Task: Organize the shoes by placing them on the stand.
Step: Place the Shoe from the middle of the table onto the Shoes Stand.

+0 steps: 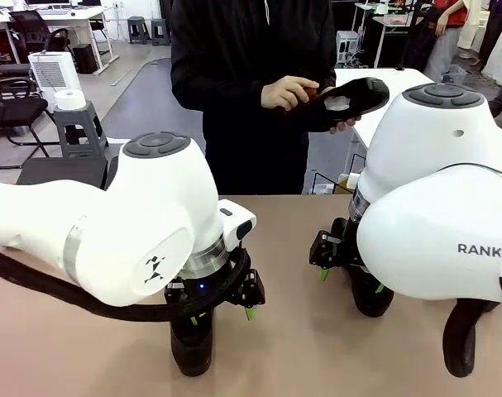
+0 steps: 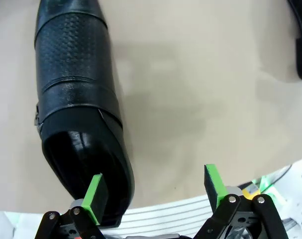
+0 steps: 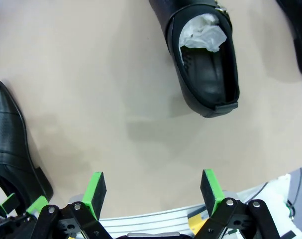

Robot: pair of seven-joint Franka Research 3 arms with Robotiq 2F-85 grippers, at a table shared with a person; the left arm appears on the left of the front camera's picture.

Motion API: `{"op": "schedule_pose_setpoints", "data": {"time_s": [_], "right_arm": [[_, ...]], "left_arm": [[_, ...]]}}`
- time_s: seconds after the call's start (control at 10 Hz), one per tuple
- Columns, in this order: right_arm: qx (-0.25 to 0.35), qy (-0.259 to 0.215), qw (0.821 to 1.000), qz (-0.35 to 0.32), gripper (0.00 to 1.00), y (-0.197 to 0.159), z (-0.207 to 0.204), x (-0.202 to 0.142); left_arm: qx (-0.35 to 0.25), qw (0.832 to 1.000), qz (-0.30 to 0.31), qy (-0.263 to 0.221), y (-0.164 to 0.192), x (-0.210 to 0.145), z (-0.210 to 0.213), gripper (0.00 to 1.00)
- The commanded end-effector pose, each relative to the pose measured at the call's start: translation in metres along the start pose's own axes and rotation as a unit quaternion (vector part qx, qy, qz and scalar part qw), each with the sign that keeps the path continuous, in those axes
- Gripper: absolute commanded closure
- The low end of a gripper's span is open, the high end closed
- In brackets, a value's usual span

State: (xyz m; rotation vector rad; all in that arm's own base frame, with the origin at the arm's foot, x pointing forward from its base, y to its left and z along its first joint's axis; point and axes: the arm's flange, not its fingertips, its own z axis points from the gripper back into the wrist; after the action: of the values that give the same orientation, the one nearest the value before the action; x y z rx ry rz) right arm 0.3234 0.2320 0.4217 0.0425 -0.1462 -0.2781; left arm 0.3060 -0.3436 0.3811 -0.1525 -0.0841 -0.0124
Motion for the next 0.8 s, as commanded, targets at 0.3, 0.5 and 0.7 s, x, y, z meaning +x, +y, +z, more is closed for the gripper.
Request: {"op": "schedule_pose_setpoints", "data": {"time_s": [0.3,0.5,0.7], "right_arm": [[0.008,-0.001,1.0,0.008,0.0,0.003,0.0,0.003],[0.008,-0.001,1.0,0.008,0.0,0.003,0.0,0.003],[0.008,-0.001,1.0,0.008,0.0,0.003,0.0,0.003]], "left_arm": [[0.03,0.999,0.031,-0.032,-0.013,0.014,-0.026,0.0],[0.035,0.999,0.025,-0.029,-0.011,0.014,-0.032,0.17],[0.036,0.999,0.03,-0.025,-0.007,0.015,-0.031,0.52]]}}
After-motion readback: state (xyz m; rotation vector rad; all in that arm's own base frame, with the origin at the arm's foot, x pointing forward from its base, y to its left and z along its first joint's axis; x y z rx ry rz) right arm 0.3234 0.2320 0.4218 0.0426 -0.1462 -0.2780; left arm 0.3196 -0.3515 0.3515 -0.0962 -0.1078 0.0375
